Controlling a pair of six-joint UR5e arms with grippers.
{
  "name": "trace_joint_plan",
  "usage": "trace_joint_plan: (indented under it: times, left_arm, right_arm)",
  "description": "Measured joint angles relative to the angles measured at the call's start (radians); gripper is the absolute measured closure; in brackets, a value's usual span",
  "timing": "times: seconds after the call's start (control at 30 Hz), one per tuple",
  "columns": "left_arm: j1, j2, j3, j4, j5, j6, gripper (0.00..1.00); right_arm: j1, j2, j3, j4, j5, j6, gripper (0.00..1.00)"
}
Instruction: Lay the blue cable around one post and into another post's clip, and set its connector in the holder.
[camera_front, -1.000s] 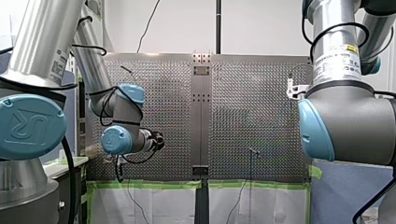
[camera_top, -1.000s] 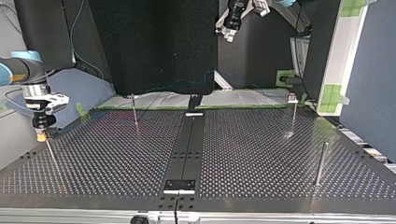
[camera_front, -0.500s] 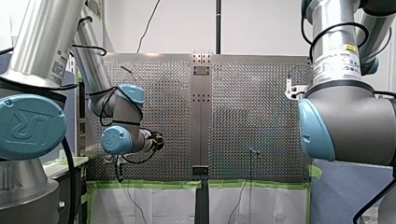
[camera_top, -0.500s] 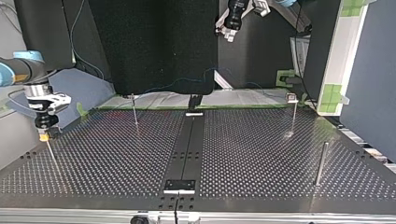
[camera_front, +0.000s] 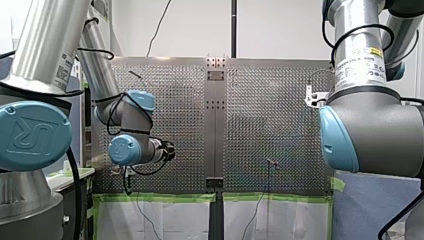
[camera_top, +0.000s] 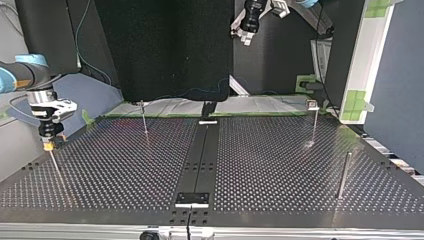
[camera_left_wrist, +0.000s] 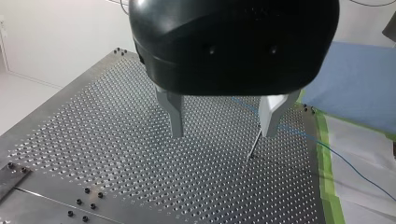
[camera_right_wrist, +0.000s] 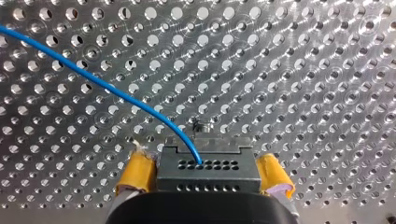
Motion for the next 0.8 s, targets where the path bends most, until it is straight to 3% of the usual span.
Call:
trace_joint_plan:
  times: [0.8]
  left_arm:
    - [0.001,0.000,0.000,0.000,0.001,0.001,0.21]
  right_arm:
    - [0.004,0.000,0.000,-0.016,0.007,0.001,0.02]
